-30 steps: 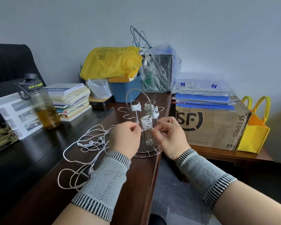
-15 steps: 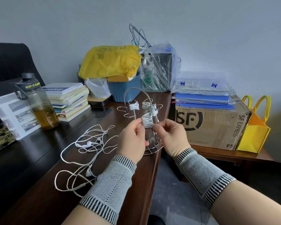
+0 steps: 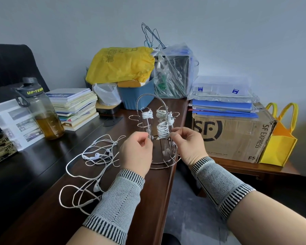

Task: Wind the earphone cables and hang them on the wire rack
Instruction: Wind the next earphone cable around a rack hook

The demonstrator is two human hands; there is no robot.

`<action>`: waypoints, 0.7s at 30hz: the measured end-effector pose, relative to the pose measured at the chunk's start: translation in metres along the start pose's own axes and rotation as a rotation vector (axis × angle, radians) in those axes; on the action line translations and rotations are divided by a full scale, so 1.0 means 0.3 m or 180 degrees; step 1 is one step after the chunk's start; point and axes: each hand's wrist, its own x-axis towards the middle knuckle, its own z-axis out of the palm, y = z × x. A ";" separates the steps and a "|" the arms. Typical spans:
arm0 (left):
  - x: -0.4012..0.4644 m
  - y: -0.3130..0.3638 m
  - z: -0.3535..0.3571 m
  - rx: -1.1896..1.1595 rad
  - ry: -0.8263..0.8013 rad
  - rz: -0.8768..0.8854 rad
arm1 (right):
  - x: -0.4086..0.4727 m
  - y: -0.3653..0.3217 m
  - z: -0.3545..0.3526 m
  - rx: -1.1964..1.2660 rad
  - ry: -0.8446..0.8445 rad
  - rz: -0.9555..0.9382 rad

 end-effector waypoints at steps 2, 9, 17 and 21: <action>0.000 0.008 0.004 -0.0121 0.0024 0.0011 | 0.002 0.001 0.001 0.0063 -0.0020 0.0026; 0.040 0.016 0.013 -0.0841 -0.0129 -0.0073 | -0.002 -0.002 -0.004 0.0028 0.0031 0.0033; 0.015 0.019 0.045 -0.2273 -0.0707 -0.0888 | -0.026 -0.007 0.011 -0.0142 0.0008 -0.0023; 0.015 0.031 0.046 -0.2562 -0.0774 -0.1081 | -0.029 0.002 0.010 -0.0203 0.0026 -0.0062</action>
